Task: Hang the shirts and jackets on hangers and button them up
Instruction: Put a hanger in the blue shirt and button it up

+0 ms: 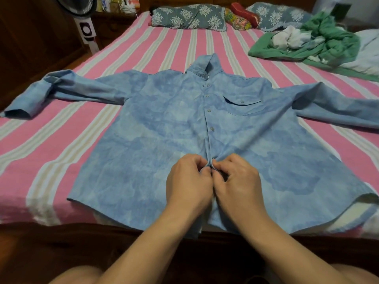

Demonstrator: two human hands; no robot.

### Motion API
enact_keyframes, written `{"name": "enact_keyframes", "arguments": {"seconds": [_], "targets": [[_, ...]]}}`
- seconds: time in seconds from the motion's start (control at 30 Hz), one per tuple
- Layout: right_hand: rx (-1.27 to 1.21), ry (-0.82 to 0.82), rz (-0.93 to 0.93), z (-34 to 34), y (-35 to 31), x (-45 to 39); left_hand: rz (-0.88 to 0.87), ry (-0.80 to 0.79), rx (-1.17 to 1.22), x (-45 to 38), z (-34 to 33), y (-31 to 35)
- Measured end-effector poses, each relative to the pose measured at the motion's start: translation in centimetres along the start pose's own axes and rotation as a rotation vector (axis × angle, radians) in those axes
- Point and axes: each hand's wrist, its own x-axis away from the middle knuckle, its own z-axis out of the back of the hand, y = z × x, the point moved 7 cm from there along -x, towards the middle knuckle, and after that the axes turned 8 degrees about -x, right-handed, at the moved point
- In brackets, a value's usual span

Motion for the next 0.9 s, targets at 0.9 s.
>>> {"name": "enact_keyframes", "arguments": {"seconds": [0.9], "targets": [[-0.196,-0.661,-0.674,-5.0,9.2,-11.9,0.127,-0.228,-0.162,-16.5,-4.8,-2.9]]}}
